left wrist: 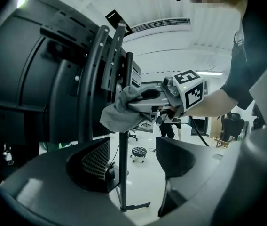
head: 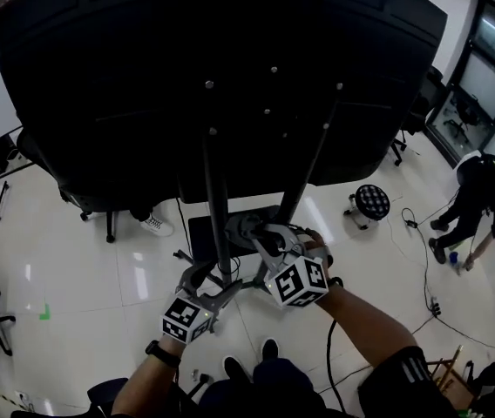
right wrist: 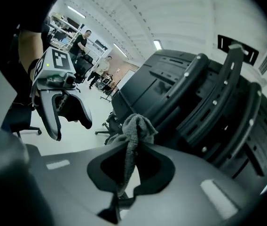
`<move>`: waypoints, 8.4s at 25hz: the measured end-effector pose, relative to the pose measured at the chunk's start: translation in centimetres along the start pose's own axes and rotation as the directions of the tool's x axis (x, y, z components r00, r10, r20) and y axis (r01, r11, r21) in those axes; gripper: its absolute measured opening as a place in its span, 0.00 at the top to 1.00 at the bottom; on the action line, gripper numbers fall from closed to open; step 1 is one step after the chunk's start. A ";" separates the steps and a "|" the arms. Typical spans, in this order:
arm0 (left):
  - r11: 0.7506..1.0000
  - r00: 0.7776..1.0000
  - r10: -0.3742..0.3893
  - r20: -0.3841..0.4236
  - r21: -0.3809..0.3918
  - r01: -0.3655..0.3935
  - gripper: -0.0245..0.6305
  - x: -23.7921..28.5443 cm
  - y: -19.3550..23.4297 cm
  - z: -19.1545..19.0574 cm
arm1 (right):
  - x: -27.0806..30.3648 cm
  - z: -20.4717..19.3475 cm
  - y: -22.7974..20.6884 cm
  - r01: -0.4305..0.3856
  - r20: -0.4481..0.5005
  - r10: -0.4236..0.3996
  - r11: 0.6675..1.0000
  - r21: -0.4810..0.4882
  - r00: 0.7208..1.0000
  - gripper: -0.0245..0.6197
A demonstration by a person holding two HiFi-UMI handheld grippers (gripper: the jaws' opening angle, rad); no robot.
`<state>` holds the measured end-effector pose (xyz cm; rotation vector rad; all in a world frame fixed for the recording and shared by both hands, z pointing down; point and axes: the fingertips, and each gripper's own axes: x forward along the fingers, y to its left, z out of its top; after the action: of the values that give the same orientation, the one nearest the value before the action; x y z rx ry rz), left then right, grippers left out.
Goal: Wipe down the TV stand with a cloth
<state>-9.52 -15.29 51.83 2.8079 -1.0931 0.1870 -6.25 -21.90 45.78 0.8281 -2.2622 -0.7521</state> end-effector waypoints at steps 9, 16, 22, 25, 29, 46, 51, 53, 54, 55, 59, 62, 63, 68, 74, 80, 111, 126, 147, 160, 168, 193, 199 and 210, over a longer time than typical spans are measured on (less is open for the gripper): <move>0.992 0.990 -0.019 0.141 0.128 0.001 0.46 1.0 -3.2 12.6 | -6.5 7.1 -10.3 0.130 0.122 -0.117 0.985 -0.109 0.986 0.94; 0.978 0.974 -0.013 0.225 0.205 -0.035 0.46 3.6 -5.3 20.5 | -11.2 10.8 -18.5 0.203 0.224 -0.162 0.964 -0.170 0.961 0.94; 0.971 0.961 -0.009 0.276 0.233 -0.058 0.46 5.9 -7.2 25.5 | -14.3 12.9 -26.5 0.228 0.269 -0.180 0.961 -0.159 0.946 0.94; 0.966 0.951 0.012 0.309 0.241 -0.091 0.47 6.6 -7.4 28.0 | -14.9 13.9 -30.3 0.223 0.274 -0.184 0.968 -0.119 0.944 0.94; 0.967 0.941 0.012 0.337 0.237 -0.097 0.47 7.8 -8.1 30.5 | -14.1 13.7 -34.3 0.146 0.227 -0.133 0.989 -0.041 0.965 0.94; 0.955 0.934 0.064 0.351 0.251 -0.160 0.48 10.6 -8.7 31.7 | -9.6 8.0 -38.8 -0.055 0.054 0.052 0.997 0.046 0.997 0.94; 0.956 0.936 0.073 0.344 0.243 -0.164 0.48 10.9 -8.2 31.1 | -11.6 8.8 -37.9 0.066 0.232 -0.066 0.998 0.009 0.971 0.94; 0.958 0.938 0.074 0.340 0.238 -0.162 0.48 11.1 -8.1 30.9 | -11.7 9.0 -36.8 0.150 0.247 -0.127 0.986 -0.077 0.961 0.94; 0.959 0.938 0.074 0.337 0.235 -0.160 0.48 11.2 -8.1 30.7 | -11.7 9.0 -36.3 0.201 0.252 -0.164 0.971 -0.127 0.954 0.94; 0.960 0.939 0.074 0.335 0.232 -0.158 0.48 11.3 -8.1 30.5 | -11.6 8.8 -35.9 0.243 0.260 -0.196 0.956 -0.165 0.945 0.94; 0.963 0.945 0.075 0.318 0.225 -0.152 0.49 11.5 -8.4 29.6 | -11.2 7.4 -33.7 0.270 0.272 -0.212 0.943 -0.194 0.939 0.94; 0.964 0.948 0.082 0.308 0.216 -0.154 0.49 11.4 -8.1 29.0 | -10.4 6.1 -31.9 0.264 0.253 -0.205 0.937 -0.228 0.946 0.94; 0.965 0.948 0.086 0.307 0.212 -0.156 0.49 11.3 -8.0 28.9 | -10.1 5.7 -31.5 0.261 0.247 -0.202 0.936 -0.235 0.948 0.94; 0.967 0.949 0.112 0.294 0.188 -0.172 0.49 11.7 -7.3 27.6 | -9.1 3.7 -29.3 0.226 0.228 -0.168 0.938 -0.261 0.959 0.94; 0.971 0.956 0.155 0.248 0.138 -0.193 0.49 13.0 -5.5 24.3 | -7.9 1.3 -26.6 0.218 0.228 -0.146 0.917 -0.334 0.963 0.94; 0.975 0.962 0.182 0.203 0.093 -0.204 0.49 14.2 -4.7 20.4 | -6.7 -1.2 -23.3 0.227 0.232 -0.133 0.865 -0.447 0.964 0.94; 0.998 0.995 0.036 -0.093 -0.053 -0.041 0.47 20.0 -0.1 -3.6 | 2.9 -19.5 -2.9 -0.066 -0.090 0.044 0.964 -0.259 0.995 0.94; 0.988 0.974 0.020 -0.225 -0.144 -0.054 0.45 24.1 2.7 -18.7 | 8.6 -29.6 8.3 -0.226 -0.187 0.189 0.954 -0.196 0.964 0.94; 0.967 0.935 -0.001 -0.355 -0.239 -0.090 0.44 26.8 4.2 -35.7 | 15.4 -43.4 22.1 -0.382 -0.314 0.334 0.918 -0.105 0.889 0.94; 0.971 0.933 -0.045 -0.357 -0.236 -0.044 0.44 25.2 1.2 -37.0 | 13.5 -42.7 23.8 -0.365 -0.279 0.376 0.926 0.090 0.884 0.94; 0.995 0.962 -0.048 -0.267 -0.099 0.022 0.43 19.2 -3.5 -26.8 | 5.8 -31.7 17.6 -0.239 -0.102 0.264 0.949 0.207 0.959 0.94; 0.999 0.997 0.021 0.069 -0.037 -0.018 0.43 -3.0 -14.0 3.1 | -19.2 -4.1 5.0 -0.095 0.243 -0.013 0.899 0.428 0.970 0.94; 0.999 0.999 0.008 0.033 -0.040 -0.007 0.43 -7.2 -16.6 2.5 | -24.5 -2.0 8.0 -0.090 0.266 -0.044 0.877 0.472 0.963 0.94; 0.994 0.996 0.076 0.043 -0.079 -0.073 0.44 -10.2 -21.4 0.9 | -29.9 -2.8 12.0 -0.144 0.278 0.004 0.863 0.485 0.961 0.94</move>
<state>-2.38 7.02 47.79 2.7181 -1.1896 0.0851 9.91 6.08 45.51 0.9025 -2.7785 -0.2369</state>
